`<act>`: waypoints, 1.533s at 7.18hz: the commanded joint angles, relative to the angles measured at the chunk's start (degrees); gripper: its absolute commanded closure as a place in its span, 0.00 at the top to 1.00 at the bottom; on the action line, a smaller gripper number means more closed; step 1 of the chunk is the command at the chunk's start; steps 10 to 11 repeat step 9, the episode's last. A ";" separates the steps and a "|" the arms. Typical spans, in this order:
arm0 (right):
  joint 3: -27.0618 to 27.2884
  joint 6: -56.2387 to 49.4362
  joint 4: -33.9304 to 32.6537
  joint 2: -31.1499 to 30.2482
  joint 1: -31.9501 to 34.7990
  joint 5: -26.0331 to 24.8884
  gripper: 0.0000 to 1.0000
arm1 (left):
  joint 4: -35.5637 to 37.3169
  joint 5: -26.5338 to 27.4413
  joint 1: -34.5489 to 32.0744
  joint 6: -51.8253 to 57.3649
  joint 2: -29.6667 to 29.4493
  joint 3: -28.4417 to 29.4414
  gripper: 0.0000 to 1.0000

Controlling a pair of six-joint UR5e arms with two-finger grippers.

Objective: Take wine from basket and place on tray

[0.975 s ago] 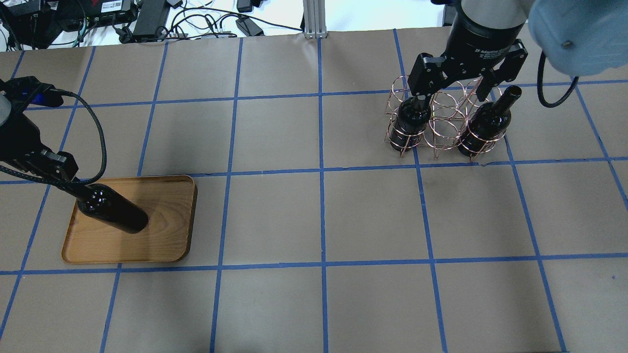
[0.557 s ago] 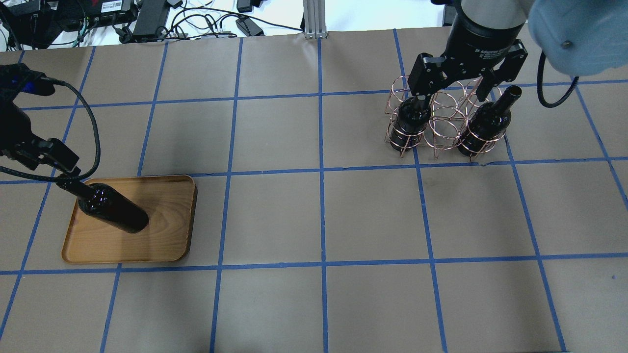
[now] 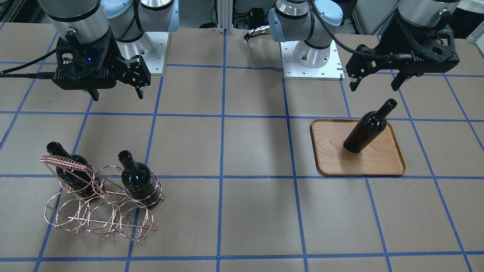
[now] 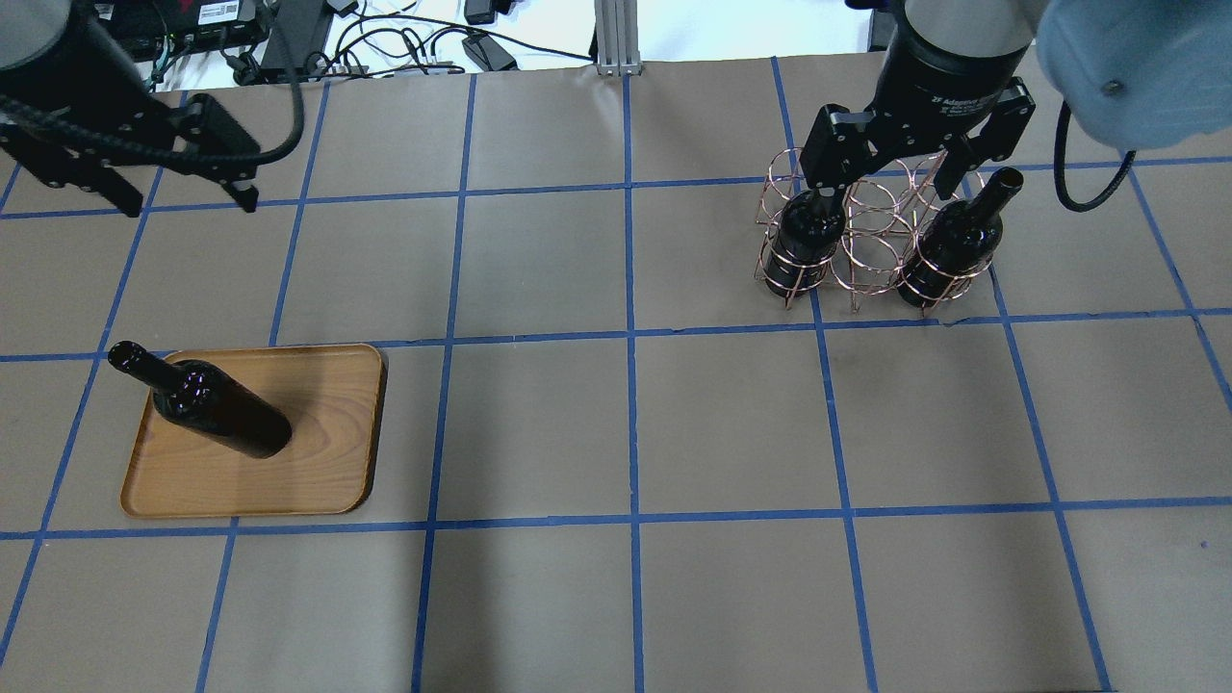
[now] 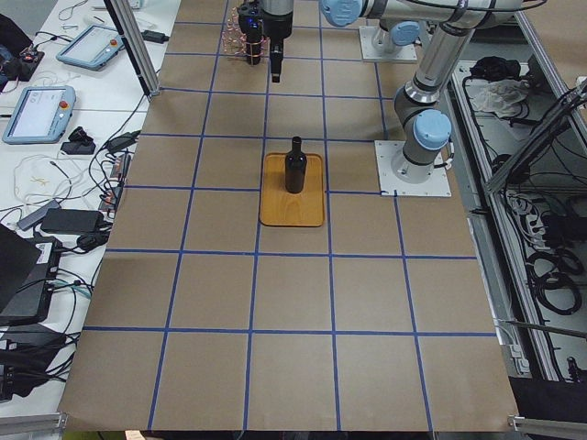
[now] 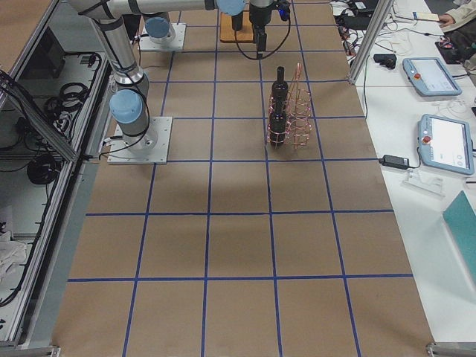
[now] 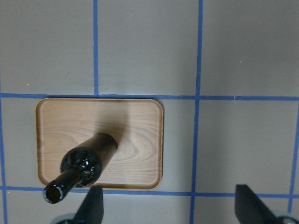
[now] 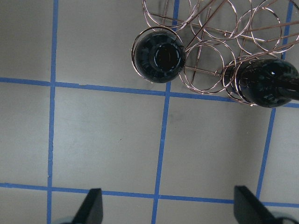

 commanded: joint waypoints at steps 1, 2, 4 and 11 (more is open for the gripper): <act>0.00 0.00 0.00 0.00 0.00 0.00 1.00 | 0.89 0.14 -5.42 -7.61 -3.88 3.11 1.00; 0.00 -0.09 0.00 0.00 0.00 0.00 1.00 | 1.24 0.32 -6.30 -7.62 -4.15 3.11 1.00; 0.00 0.00 0.00 0.00 0.00 0.00 1.00 | 1.42 -0.38 -6.75 -7.97 -4.16 2.85 1.00; 0.18 0.00 -0.09 0.00 0.00 0.09 1.00 | 2.56 -0.38 -6.92 -7.45 -4.07 2.06 1.00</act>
